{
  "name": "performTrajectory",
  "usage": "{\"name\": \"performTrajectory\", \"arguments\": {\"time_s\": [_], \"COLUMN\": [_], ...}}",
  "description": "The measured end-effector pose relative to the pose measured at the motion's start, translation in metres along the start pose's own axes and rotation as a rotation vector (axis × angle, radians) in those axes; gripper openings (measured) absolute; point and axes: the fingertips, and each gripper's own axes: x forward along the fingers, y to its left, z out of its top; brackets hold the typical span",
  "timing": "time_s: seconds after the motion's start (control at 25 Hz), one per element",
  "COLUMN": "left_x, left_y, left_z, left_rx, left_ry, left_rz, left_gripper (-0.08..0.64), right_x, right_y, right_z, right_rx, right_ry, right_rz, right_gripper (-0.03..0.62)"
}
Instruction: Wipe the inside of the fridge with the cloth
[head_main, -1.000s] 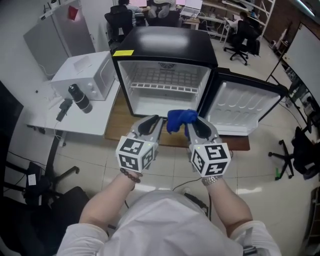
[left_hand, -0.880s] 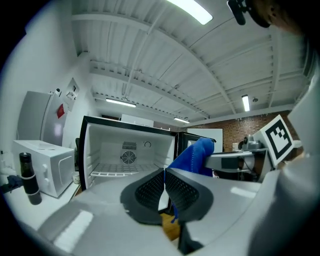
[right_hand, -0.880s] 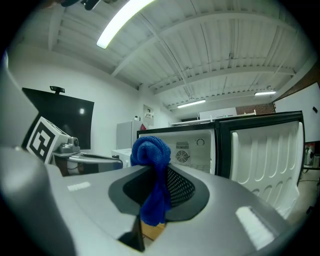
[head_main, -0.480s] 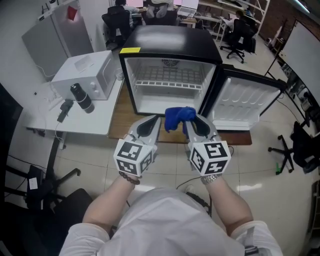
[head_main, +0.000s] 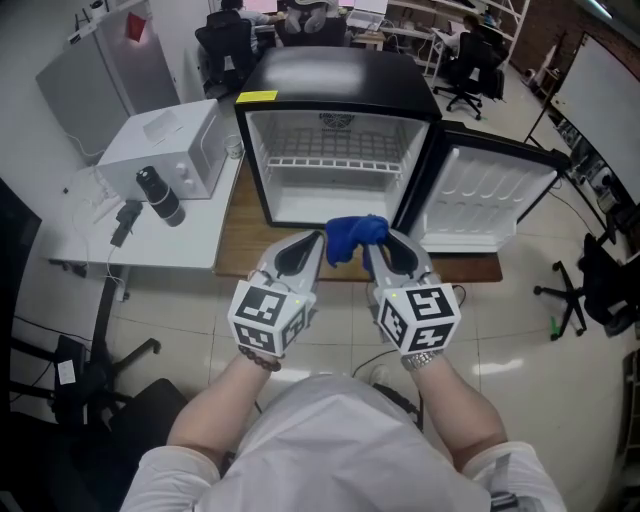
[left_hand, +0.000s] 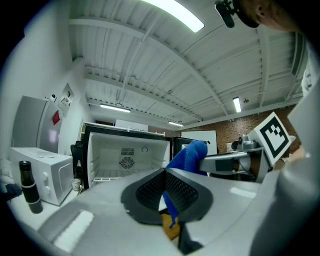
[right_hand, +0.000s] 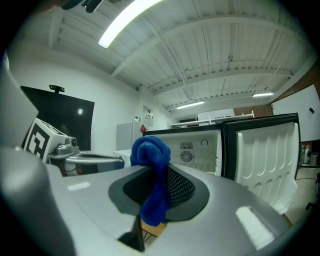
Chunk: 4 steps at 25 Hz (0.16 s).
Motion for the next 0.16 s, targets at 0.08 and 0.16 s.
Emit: {"name": "performTrajectory", "arguments": {"time_s": [0.08,0.16], "left_x": [-0.0041,-0.0081], "left_y": [0.0054,0.0093], "left_z": [-0.0018,-0.004], "left_rx": [0.0,0.002], "left_ry": [-0.002,-0.001], "left_rz": [-0.005,-0.01], "left_gripper": [0.003,0.003], "right_x": [0.0034,0.0055], "right_y": [0.0063,0.012], "right_z": [-0.0021,-0.0042], "right_rx": [-0.001,-0.003], "right_ry": [0.001,0.003], "right_rz": [-0.002,-0.004], "right_gripper": [0.066,0.066]}}
